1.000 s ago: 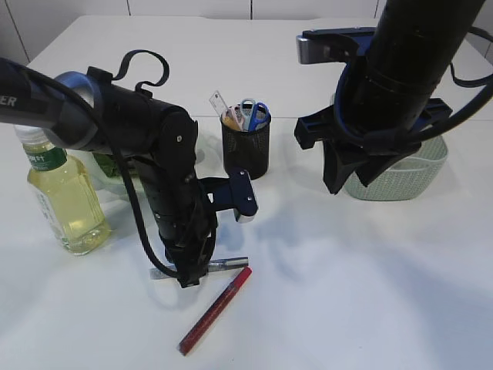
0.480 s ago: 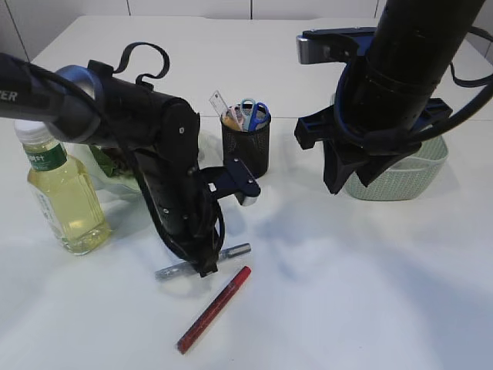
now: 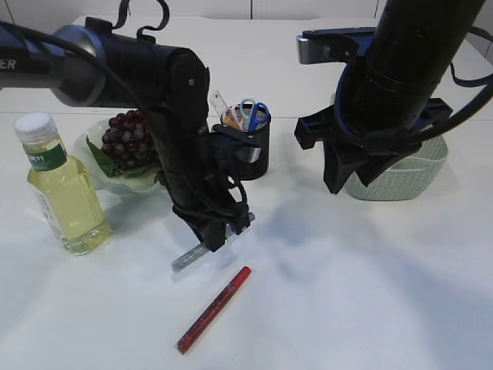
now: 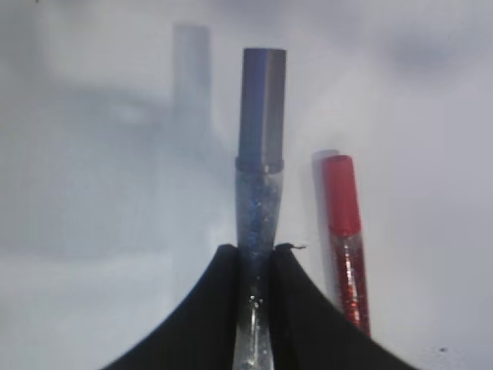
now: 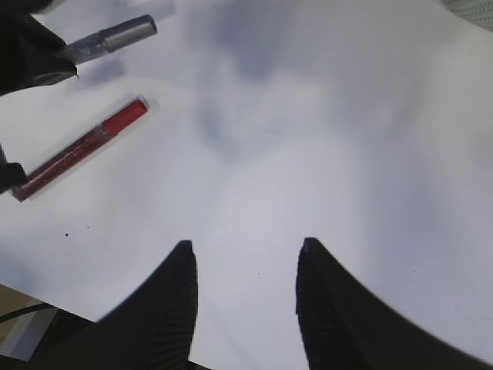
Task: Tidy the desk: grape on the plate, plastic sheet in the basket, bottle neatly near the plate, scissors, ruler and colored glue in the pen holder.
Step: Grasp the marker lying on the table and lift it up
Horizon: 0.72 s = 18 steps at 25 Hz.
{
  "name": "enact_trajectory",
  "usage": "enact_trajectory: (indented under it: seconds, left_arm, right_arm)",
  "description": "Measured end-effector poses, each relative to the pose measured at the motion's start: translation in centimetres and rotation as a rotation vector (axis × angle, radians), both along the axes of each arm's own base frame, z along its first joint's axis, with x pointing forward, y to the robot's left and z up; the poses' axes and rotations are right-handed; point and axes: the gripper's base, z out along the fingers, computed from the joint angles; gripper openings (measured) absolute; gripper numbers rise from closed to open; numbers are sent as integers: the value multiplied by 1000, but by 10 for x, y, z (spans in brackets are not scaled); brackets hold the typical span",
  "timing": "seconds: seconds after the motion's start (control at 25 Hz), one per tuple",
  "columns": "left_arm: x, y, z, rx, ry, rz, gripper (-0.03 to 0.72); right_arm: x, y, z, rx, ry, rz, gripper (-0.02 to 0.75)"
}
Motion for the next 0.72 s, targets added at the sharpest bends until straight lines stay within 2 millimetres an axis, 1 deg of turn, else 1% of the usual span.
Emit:
enact_trajectory:
  seconds: [0.2, 0.32, 0.52, 0.64, 0.72]
  left_arm:
    - [0, -6, 12, -34, 64, 168, 76]
    - [-1, -5, 13, -24, 100, 254, 76]
    - [3, 2, 13, -23, 118, 317, 76]
    - [7, 3, 13, -41, 96, 329, 76]
    - [9, 1, 16, -67, 64, 334, 76]
  right_arm:
    - [0, 0, 0, 0, 0, 0, 345]
    - [0, 0, 0, 0, 0, 0, 345]
    - [0, 0, 0, 0, 0, 0, 344]
    - [0, 0, 0, 0, 0, 0, 344]
    - [0, 0, 0, -1, -1, 7, 344]
